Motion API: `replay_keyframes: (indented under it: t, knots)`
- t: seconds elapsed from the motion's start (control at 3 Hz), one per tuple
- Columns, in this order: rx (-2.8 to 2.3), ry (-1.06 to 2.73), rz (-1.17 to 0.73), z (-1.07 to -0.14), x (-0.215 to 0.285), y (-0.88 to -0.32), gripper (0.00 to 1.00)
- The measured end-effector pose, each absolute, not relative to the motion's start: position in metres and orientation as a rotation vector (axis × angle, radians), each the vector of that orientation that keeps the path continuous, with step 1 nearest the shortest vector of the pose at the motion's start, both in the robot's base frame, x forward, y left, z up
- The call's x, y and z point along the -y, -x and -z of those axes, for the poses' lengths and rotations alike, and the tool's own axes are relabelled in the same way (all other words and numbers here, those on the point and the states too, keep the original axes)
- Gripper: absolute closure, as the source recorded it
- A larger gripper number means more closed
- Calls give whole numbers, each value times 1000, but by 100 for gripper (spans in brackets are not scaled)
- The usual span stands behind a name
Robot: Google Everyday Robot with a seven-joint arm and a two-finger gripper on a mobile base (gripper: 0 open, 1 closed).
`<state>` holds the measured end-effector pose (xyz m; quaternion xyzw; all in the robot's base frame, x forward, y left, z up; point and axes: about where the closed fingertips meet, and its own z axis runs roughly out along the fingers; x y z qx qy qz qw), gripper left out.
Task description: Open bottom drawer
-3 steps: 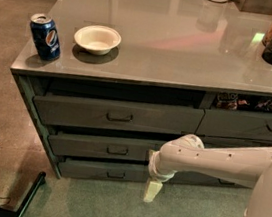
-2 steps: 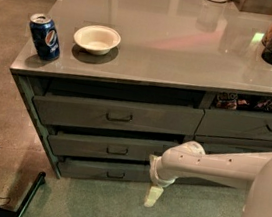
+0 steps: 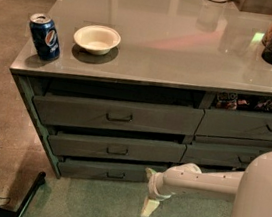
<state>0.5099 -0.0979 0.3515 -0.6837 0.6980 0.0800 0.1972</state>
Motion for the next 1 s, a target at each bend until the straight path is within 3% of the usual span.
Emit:
replay_keyframes:
  t: [0.33,1.0]
  knots:
    - [-1915,1881,-302,-298,88,-512,0]
    - [-1869,1859,-258,-287,86,-523,0]
